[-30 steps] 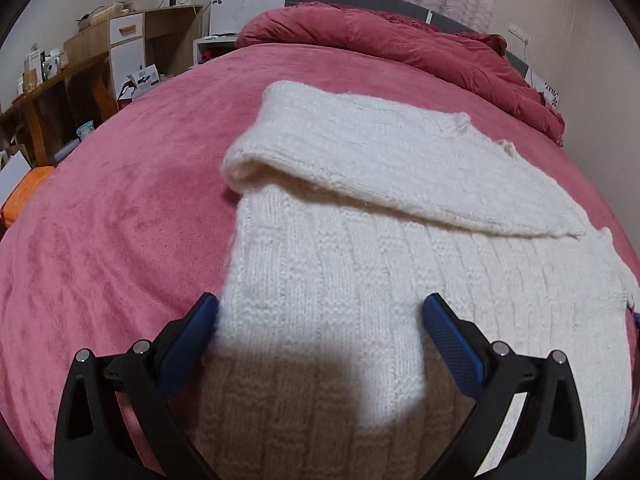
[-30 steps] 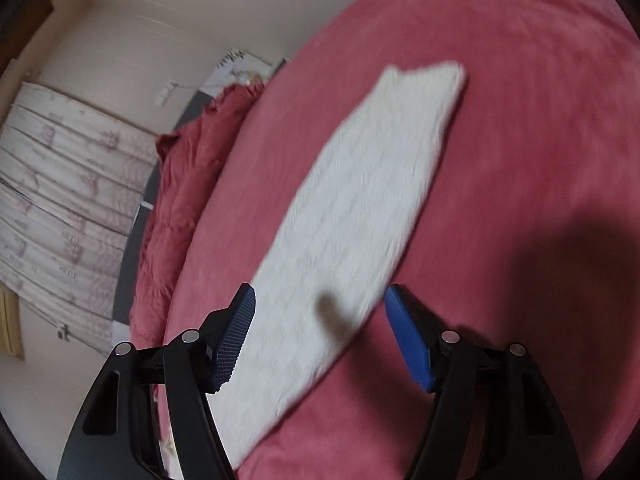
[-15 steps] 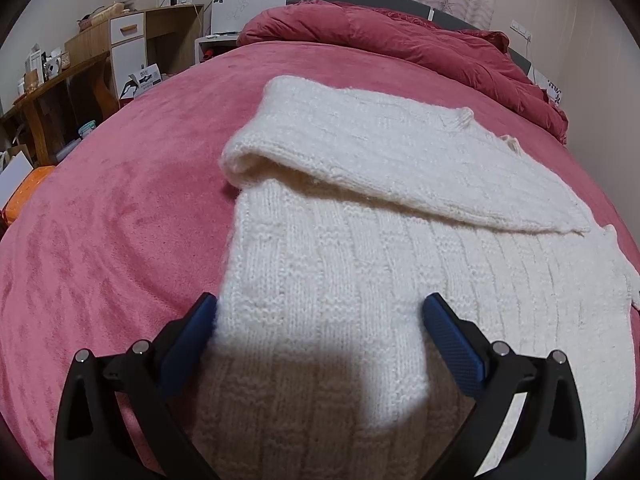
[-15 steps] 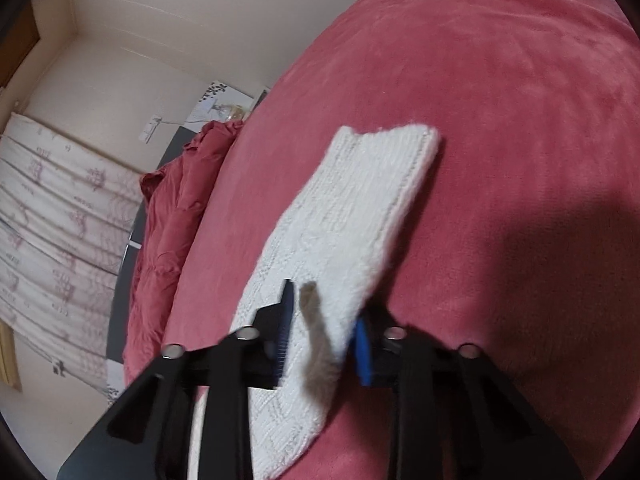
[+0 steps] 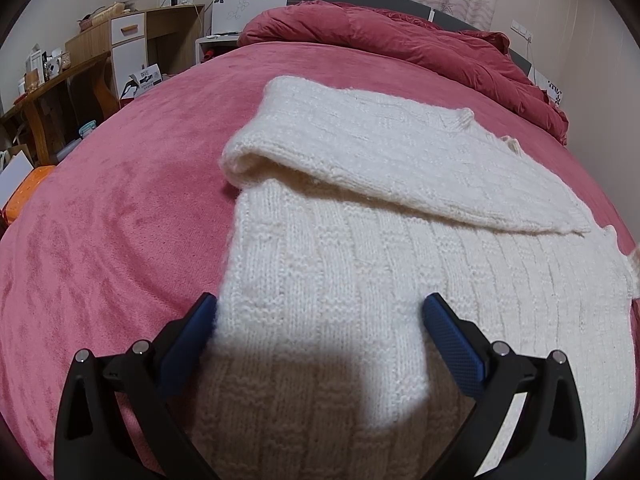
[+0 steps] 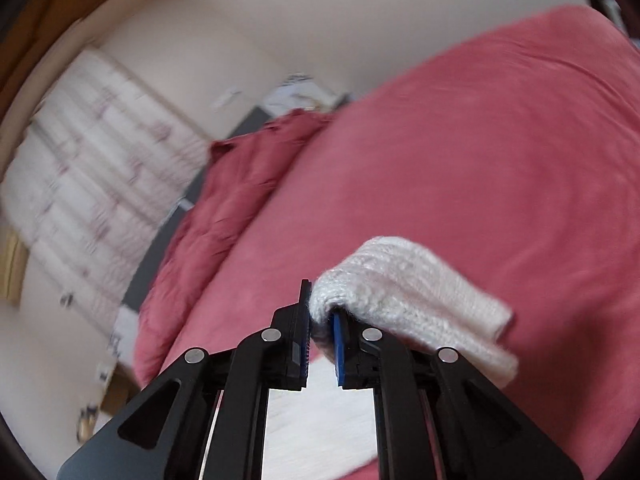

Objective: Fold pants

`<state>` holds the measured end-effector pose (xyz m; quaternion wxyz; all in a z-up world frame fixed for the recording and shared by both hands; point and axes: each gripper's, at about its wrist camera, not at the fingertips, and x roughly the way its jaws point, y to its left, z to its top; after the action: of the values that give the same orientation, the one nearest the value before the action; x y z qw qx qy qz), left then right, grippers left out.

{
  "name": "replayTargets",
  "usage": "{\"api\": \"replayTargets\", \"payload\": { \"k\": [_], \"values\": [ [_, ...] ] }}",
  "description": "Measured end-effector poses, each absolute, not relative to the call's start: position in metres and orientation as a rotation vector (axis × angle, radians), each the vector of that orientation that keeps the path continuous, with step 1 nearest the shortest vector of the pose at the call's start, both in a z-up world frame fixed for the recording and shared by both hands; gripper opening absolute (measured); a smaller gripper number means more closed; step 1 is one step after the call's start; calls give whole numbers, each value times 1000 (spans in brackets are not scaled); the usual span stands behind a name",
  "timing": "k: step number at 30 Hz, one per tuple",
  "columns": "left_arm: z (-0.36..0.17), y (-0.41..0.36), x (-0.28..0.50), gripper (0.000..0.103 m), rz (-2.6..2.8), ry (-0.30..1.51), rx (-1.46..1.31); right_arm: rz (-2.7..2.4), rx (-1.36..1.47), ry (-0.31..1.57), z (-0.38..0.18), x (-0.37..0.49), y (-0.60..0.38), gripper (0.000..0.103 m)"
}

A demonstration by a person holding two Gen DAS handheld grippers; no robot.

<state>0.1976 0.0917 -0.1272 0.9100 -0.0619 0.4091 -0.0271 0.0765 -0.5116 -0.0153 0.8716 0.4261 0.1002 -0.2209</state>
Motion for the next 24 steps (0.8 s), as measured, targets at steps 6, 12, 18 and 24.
{"api": "replayTargets", "payload": {
  "k": [6,12,18,24],
  "values": [
    [-128,92,197,101,-56,843,-131,-286,734,253,13,120,-430,9],
    [-128,92,197,101,-60,842,-136,-76,580,361,14,170,-329,9],
    [-129,94,197,101,-63,841,-141,83,329,519,-16,202,-220,9],
    [-130,96,197,101,-66,841,-145,169,156,733,-71,227,-154,17]
  ]
}}
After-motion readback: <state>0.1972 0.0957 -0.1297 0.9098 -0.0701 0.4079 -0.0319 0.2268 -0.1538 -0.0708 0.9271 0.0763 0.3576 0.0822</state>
